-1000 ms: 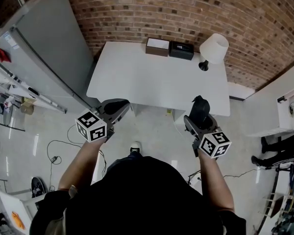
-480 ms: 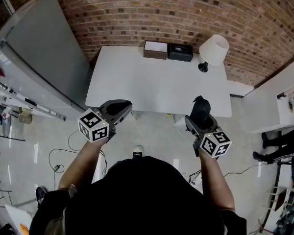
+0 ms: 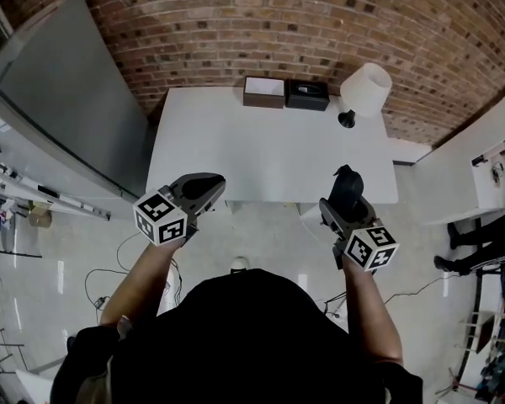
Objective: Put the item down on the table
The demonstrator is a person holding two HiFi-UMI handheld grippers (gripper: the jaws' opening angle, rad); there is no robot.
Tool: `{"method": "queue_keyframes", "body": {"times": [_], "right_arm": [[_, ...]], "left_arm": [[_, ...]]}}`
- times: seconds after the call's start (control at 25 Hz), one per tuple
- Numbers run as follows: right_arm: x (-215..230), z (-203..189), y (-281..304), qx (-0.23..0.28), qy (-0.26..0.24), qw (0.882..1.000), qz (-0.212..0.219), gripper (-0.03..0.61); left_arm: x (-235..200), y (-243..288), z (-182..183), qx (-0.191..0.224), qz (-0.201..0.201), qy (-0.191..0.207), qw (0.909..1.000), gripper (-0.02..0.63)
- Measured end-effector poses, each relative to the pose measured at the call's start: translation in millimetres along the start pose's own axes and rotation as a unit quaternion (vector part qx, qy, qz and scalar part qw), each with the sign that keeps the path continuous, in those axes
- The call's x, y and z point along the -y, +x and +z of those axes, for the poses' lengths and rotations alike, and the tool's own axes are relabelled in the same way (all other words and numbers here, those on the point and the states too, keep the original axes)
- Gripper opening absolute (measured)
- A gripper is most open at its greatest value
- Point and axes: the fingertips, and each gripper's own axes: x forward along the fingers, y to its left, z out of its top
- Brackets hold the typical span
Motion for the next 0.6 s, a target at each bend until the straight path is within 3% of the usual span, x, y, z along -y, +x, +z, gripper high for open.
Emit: {"method": "queue_keyframes", "body": {"times": [0.6], "right_arm": [[-8.4,3.8,32.6,0.001,0.006,0.999,-0.032,0.353]], "left_arm": [[-38.4,-0.7,2.2,-0.002,-0.024,-0.003,0.9997,0.040]]}}
